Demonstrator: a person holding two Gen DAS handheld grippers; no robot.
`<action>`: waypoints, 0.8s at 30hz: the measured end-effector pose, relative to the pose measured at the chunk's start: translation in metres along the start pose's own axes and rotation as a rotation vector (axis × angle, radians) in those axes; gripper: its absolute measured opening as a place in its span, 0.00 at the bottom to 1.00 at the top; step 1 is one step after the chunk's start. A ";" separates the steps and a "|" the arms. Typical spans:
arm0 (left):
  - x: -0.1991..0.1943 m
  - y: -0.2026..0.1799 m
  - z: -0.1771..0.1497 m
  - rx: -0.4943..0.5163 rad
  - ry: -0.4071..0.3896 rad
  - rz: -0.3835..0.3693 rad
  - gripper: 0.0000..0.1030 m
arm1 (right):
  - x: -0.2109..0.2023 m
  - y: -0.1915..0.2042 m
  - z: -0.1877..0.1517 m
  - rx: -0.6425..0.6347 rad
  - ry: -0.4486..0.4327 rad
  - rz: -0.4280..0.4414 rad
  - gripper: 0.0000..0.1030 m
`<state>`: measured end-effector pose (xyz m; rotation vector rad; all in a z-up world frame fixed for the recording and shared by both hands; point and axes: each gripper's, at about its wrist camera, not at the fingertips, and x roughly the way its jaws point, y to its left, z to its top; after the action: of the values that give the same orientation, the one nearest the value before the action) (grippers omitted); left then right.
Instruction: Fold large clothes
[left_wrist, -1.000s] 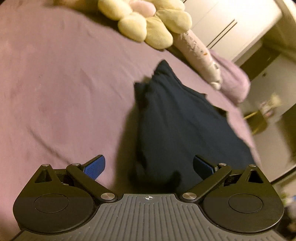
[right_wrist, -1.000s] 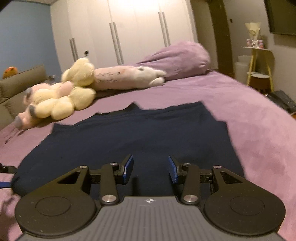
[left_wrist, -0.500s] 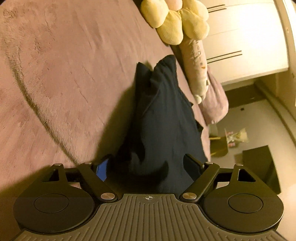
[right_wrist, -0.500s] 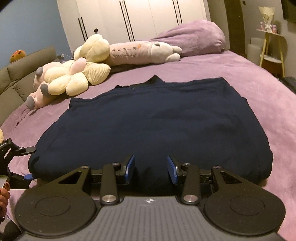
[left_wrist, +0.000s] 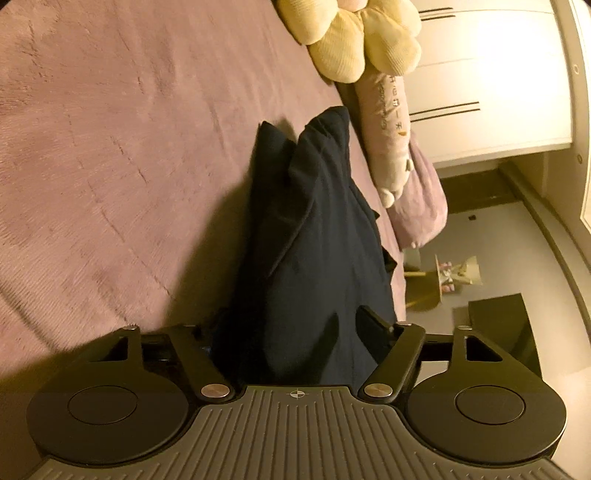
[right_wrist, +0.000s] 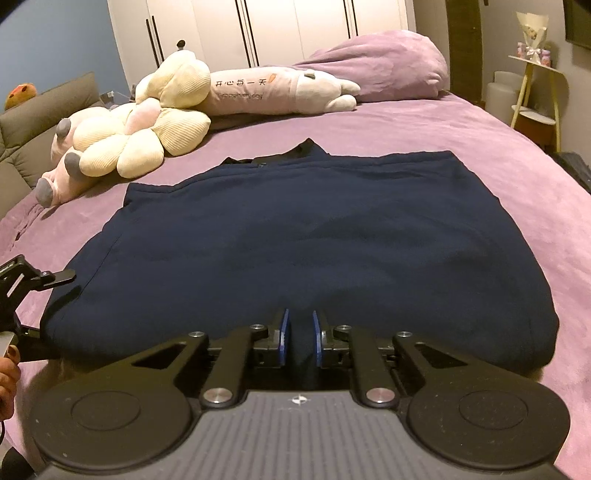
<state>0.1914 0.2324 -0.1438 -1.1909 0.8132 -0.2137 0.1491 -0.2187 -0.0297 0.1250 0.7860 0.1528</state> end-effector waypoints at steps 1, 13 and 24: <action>0.001 0.001 0.001 -0.006 0.002 -0.003 0.63 | 0.002 0.000 0.002 -0.001 -0.001 0.001 0.13; -0.016 -0.034 0.006 0.061 -0.024 -0.071 0.43 | 0.034 0.021 0.027 0.004 -0.002 0.033 0.13; -0.020 -0.095 -0.001 0.185 -0.029 -0.127 0.43 | 0.053 0.026 0.028 0.023 0.054 0.009 0.12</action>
<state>0.2017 0.2058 -0.0509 -1.0696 0.6778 -0.3672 0.2035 -0.1847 -0.0424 0.1464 0.8408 0.1560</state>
